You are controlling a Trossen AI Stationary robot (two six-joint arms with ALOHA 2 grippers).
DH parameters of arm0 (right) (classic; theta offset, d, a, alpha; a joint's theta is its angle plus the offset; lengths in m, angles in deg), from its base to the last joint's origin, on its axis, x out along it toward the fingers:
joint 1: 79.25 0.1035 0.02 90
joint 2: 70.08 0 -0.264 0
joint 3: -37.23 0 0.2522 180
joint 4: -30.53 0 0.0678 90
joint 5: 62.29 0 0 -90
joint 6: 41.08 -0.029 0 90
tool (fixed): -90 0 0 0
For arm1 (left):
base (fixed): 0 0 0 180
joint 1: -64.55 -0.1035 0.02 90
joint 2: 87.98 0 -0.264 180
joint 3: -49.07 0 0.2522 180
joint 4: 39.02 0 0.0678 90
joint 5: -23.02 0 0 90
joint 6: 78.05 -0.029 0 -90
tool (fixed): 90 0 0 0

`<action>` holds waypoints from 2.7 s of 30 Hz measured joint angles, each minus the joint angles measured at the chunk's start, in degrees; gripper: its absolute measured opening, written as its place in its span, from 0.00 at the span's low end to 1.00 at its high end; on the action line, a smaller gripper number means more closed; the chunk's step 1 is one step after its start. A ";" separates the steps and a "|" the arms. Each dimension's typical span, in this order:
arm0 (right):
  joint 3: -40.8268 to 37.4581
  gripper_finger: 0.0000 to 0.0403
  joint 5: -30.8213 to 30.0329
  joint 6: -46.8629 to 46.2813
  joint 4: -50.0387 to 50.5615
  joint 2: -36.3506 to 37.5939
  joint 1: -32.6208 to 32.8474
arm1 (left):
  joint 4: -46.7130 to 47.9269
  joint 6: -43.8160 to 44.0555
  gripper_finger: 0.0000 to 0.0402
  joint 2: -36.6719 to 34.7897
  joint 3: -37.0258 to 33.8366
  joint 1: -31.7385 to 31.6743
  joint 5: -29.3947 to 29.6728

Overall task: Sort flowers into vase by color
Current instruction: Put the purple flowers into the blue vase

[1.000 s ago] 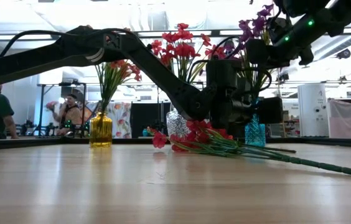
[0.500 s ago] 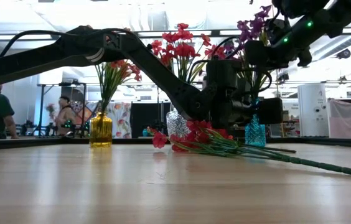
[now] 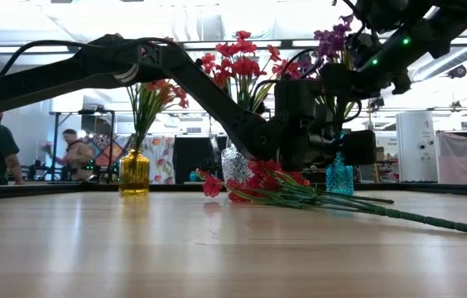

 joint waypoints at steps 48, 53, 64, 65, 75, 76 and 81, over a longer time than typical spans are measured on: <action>-0.08 0.31 6.22 0.04 3.33 8.25 0.15 | 0.33 0.00 0.67 0.00 0.00 0.01 0.02; -0.08 0.09 7.69 0.72 3.30 8.25 0.15 | 0.35 0.00 0.67 0.00 0.00 0.01 0.02; -0.06 0.04 7.76 0.67 3.62 8.22 0.15 | 0.46 0.00 0.67 0.00 0.00 0.01 0.02; -0.06 0.03 7.78 0.67 3.63 8.22 0.15 | 0.46 0.00 0.67 0.00 0.00 0.01 0.02; -0.04 0.03 7.87 -0.02 5.51 8.18 0.11 | 0.46 0.00 0.67 0.00 0.00 0.01 0.00; -0.04 0.03 7.87 -0.05 5.67 8.18 0.11 | 0.46 0.00 0.67 0.00 0.00 0.01 0.00; -0.02 0.03 7.87 -0.66 6.17 8.18 0.11 | 0.46 0.00 0.67 0.00 0.00 0.01 0.00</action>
